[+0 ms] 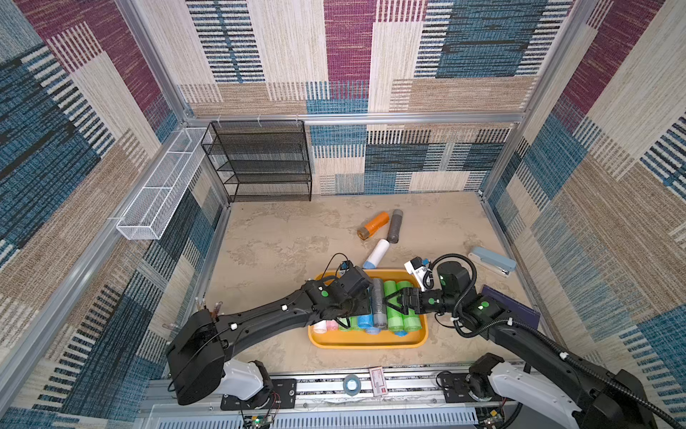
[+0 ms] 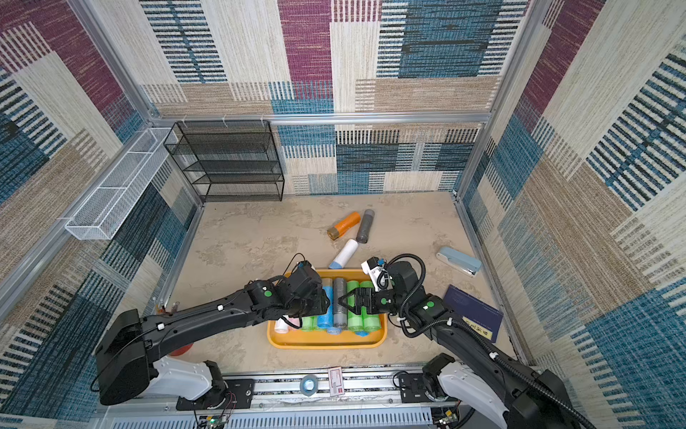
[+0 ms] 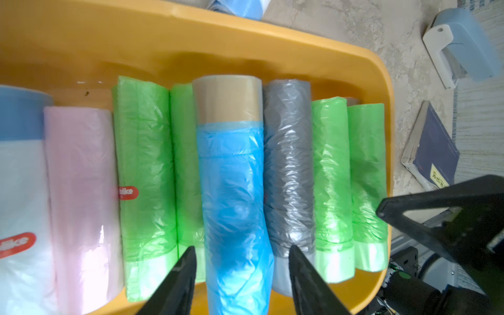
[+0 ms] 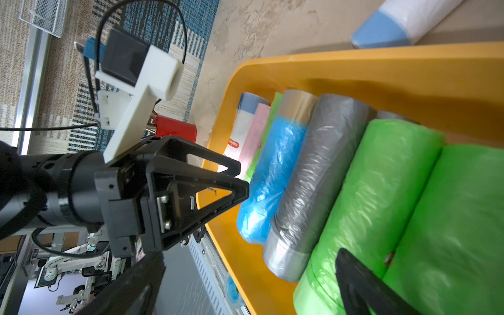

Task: Put the roll of trash bags into the storage box
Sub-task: Place the roll of trash bags in the storage box, then pick up the roll of trash bags from the center of the board.

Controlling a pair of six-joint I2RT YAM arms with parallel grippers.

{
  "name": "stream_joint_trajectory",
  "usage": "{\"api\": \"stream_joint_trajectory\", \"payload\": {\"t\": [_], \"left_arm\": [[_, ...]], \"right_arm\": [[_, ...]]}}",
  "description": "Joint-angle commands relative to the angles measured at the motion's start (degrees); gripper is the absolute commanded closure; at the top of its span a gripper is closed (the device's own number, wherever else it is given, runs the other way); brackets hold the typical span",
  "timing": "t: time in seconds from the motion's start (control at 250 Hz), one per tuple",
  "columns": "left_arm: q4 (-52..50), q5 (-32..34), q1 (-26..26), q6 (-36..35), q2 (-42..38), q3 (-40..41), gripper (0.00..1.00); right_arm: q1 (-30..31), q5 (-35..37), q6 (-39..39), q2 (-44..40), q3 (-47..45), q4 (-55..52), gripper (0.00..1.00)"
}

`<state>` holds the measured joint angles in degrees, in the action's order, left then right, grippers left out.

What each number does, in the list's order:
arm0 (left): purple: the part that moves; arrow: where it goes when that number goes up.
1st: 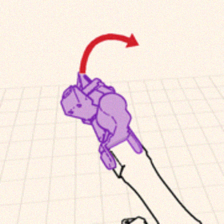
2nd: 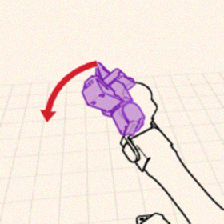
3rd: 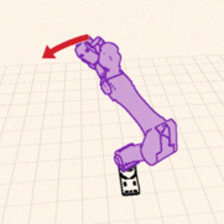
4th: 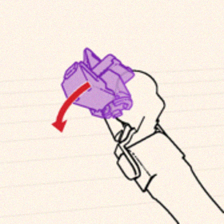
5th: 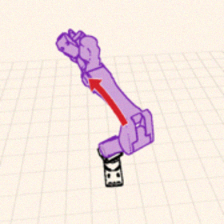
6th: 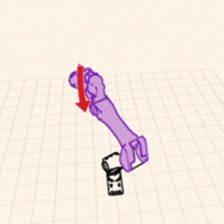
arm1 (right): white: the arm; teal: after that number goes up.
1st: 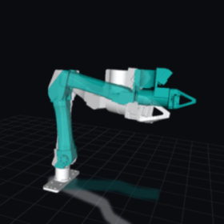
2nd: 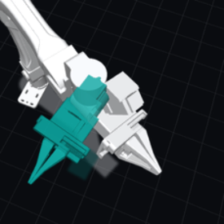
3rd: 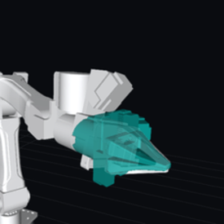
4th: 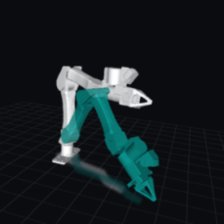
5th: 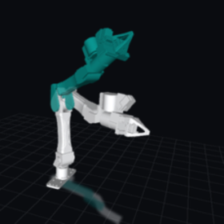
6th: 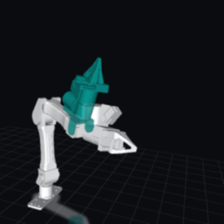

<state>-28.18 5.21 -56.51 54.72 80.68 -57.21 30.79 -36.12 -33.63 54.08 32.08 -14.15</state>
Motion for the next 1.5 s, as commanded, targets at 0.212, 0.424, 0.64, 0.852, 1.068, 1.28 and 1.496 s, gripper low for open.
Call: {"api": "stream_joint_trajectory", "payload": {"t": [0.212, 0.424, 0.64, 0.852, 1.068, 1.28, 1.496], "left_arm": [[-6.32, 2.35, 4.01, -13.83, 3.42, -11.25, 0.38], [-12.49, -2.45, 9.41, -24.73, 15.48, -27.34, 0.35], [-18.88, -4.43, 11.83, -32.03, 30.88, -44.56, 0.3], [-19.8, -8.16, 15.15, -35.37, 42.24, -53.64, 0.29], [-19.93, -9.19, 16.34, -37.92, 50.44, -60.14, 0.29], [-19.91, -8.01, 16.47, -37.92, 55.95, -65.09, 0.33], [-19.9, -7.23, 16.82, -37.55, 59.82, -67.83, 0.4]], "right_arm": [[-0.32, 4.91, 0.43, 0.96, 2.03, -0.81, 0.01], [-6.58, 2.38, 0.95, 1.73, 2.0, -0.31, 0.01], [-10.29, 0.92, 3.2, 4.65, 3.2, 0.39, 0.01], [-13.41, 0.63, 3.73, 5.41, 2.9, 3.07, 0.01], [-16.75, -2.56, 4.65, 7.17, 4.35, 3.08, 0.01], [-19.32, -3.18, 4.23, 8.71, 5.48, 3.34, 0.01], [-21.59, -1.77, 5.48, 9.55, 6.26, 1.37, 0.01]]}}
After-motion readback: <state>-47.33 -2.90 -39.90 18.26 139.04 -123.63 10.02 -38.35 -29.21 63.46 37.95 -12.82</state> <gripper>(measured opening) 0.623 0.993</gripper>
